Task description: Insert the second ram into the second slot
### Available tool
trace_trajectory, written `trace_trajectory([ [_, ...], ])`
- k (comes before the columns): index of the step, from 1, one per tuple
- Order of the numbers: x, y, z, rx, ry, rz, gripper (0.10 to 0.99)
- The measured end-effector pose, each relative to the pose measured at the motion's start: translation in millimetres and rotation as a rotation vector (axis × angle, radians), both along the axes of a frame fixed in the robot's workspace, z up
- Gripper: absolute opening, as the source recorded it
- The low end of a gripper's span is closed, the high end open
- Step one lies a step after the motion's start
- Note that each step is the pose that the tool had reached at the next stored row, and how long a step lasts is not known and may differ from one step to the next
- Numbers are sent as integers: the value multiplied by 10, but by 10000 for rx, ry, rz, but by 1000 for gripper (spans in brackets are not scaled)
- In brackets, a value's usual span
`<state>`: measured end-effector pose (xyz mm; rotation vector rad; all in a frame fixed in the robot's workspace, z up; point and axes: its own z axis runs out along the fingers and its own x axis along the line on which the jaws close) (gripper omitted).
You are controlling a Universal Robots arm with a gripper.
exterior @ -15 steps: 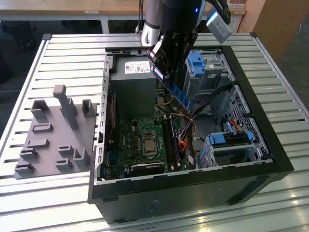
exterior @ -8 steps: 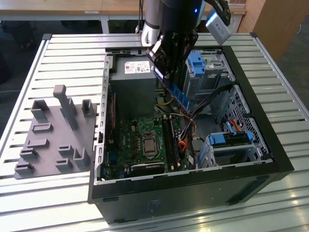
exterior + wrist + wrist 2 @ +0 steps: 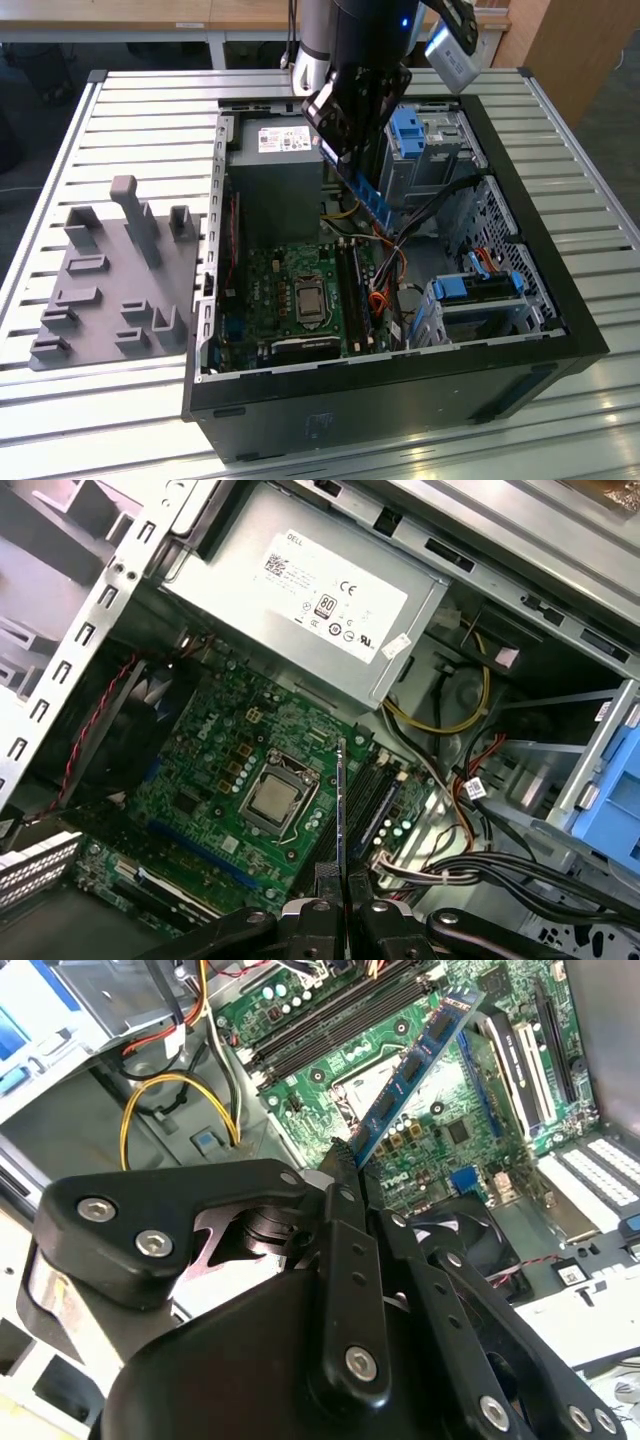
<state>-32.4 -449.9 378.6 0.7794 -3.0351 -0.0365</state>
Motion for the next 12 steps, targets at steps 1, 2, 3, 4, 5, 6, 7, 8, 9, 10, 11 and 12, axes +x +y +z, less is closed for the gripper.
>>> trace_trajectory([
  [1, 0, 0, 0, -2, 0, -42, 137],
  [2, 0, 0, -1, -4, 0, -83, 137],
  [3, 0, 0, -1, -7, 0, -125, 137],
  [4, 0, 0, -1, -9, 0, -166, 137],
  [5, 0, 0, -1, -11, 0, -208, 137],
  [6, 0, 0, -1, -13, 0, -252, 137],
  [7, 0, 0, -1, -16, 1, -296, 137],
  [8, 0, 0, -2, -16, 1, -338, 137],
  [9, 0, 0, -2, -18, 0, -380, 137],
  [10, 0, 0, -2, -19, 1, -422, 137],
  [11, 0, 0, -2, -20, 0, -463, 137],
  [12, 0, 0, -3, -21, 1, -505, 137],
])
